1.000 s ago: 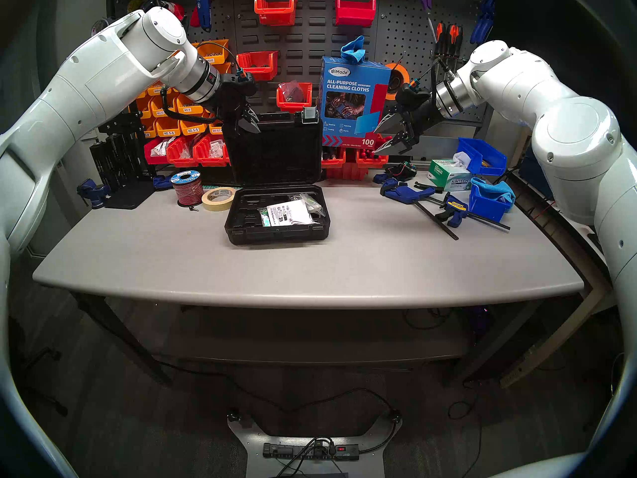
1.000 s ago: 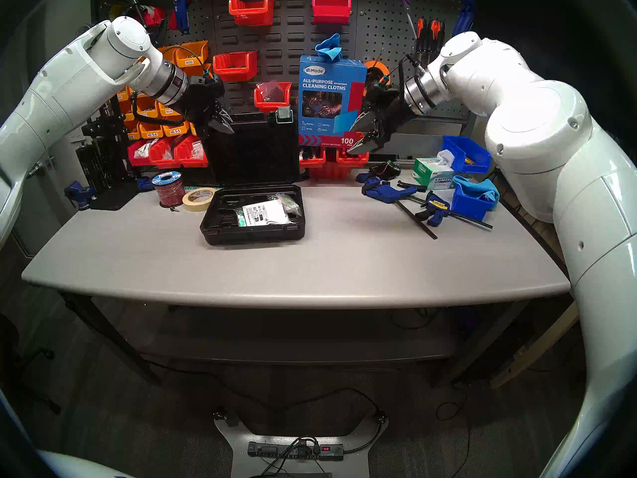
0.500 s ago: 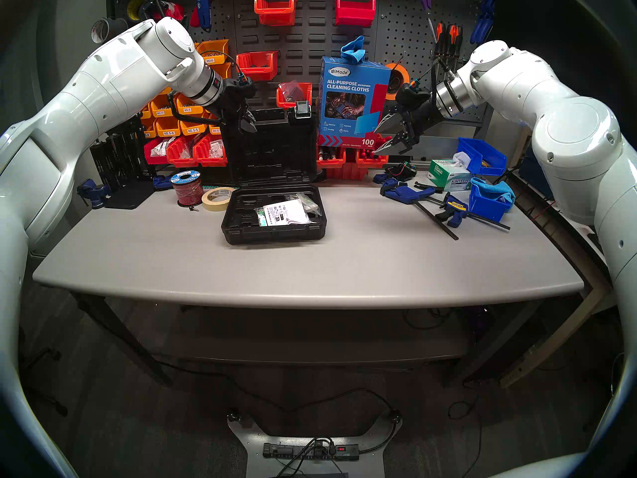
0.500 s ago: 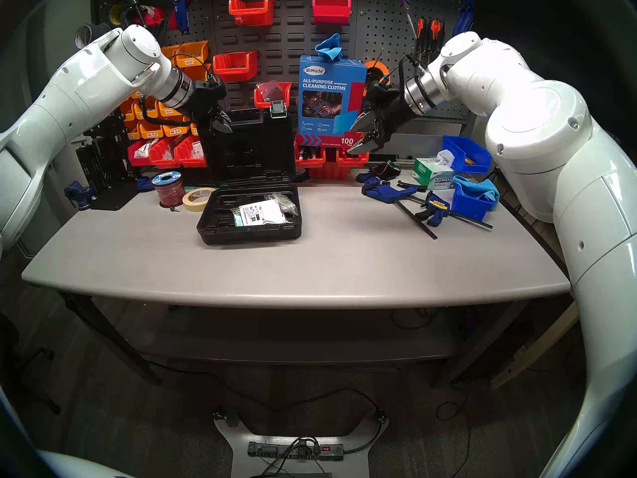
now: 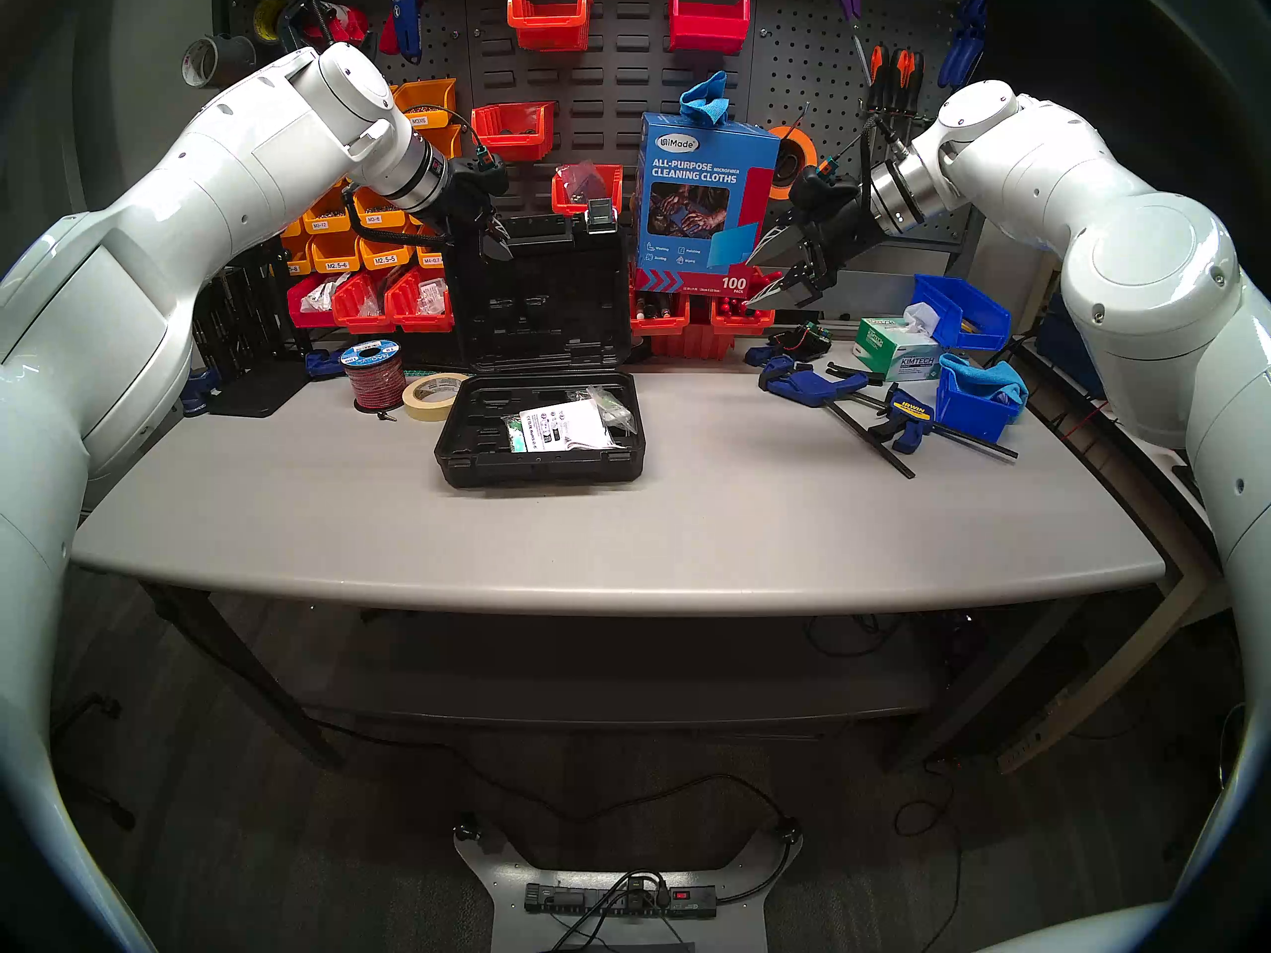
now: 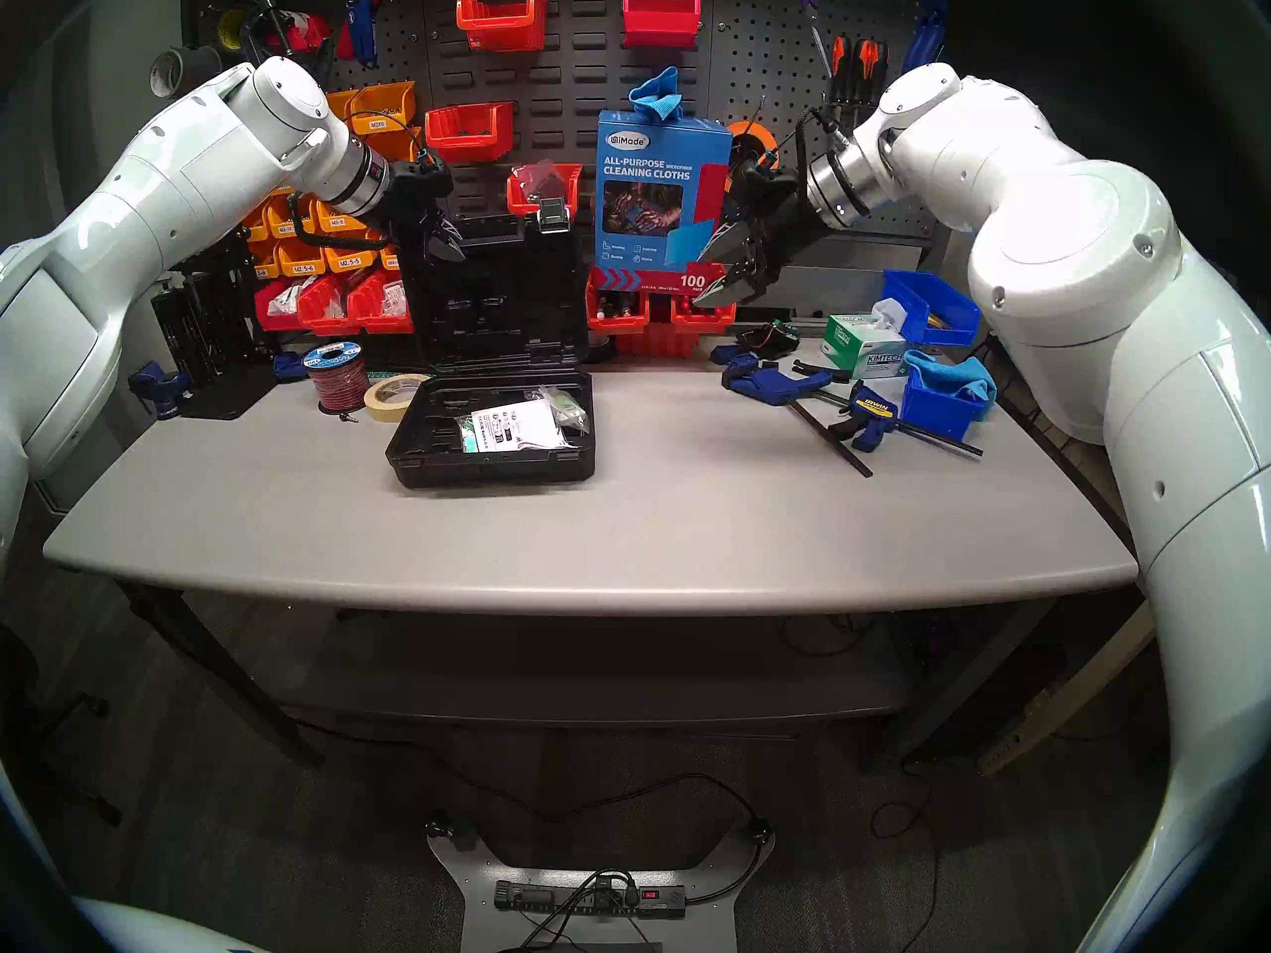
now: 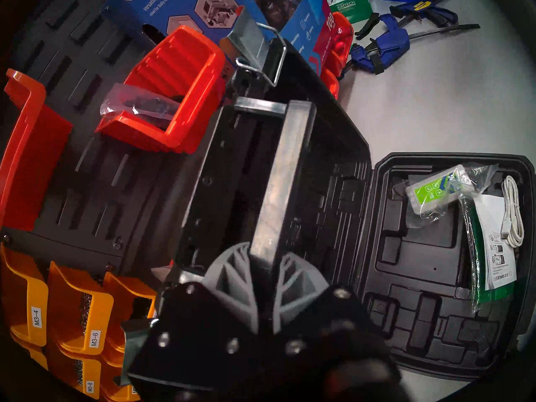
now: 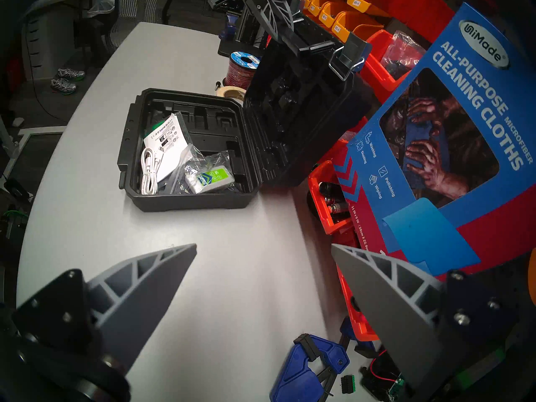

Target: Open the tool box

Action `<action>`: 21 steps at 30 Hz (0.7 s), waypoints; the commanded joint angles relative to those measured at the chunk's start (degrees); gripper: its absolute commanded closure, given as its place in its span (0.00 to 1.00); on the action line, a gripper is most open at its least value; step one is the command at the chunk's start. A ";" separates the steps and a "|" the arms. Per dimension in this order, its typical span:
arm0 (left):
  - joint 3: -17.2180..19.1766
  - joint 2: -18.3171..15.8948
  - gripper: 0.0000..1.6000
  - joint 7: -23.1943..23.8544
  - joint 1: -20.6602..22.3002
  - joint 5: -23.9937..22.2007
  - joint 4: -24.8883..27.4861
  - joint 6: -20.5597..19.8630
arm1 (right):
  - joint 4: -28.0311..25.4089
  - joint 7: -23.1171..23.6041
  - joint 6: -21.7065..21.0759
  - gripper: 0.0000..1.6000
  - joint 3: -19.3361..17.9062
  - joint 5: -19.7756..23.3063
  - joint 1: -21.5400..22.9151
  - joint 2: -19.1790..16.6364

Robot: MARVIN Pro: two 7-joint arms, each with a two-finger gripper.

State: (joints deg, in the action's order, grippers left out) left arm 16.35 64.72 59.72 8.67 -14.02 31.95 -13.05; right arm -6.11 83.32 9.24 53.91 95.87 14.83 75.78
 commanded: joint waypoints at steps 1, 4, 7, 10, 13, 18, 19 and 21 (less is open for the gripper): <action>-1.48 3.81 0.80 1.18 -1.21 0.62 -6.62 0.33 | 0.19 0.04 0.15 0.00 0.03 -0.08 1.27 0.04; -1.37 4.65 0.24 0.82 -1.06 0.51 -8.31 0.76 | 0.19 0.04 0.15 0.00 0.03 -0.09 1.28 0.04; -1.38 6.15 0.00 0.67 -0.66 0.36 -11.22 1.34 | 0.19 0.05 0.15 0.00 0.04 -0.10 1.29 0.04; -1.17 7.89 0.00 0.67 -0.24 0.23 -14.66 2.05 | 0.19 0.05 0.16 0.00 0.04 -0.11 1.30 0.04; -1.13 9.83 0.00 1.03 0.24 0.23 -18.50 3.25 | 0.19 0.05 0.16 0.00 0.04 -0.12 1.30 0.04; -0.90 10.65 0.00 0.78 0.29 0.24 -20.09 3.58 | 0.19 0.05 0.16 0.00 0.03 -0.11 1.29 0.04; -0.86 10.85 0.00 0.71 0.29 0.26 -20.45 3.69 | 0.19 0.05 0.16 0.00 0.03 -0.11 1.29 0.04; -0.75 11.42 0.00 0.44 0.19 0.31 -21.43 3.90 | 0.19 0.05 0.15 0.00 0.03 -0.11 1.29 0.04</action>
State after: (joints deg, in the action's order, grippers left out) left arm 15.05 73.63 61.11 7.41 -13.34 12.66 -9.58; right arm -6.11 83.32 9.24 53.91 95.86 14.83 75.77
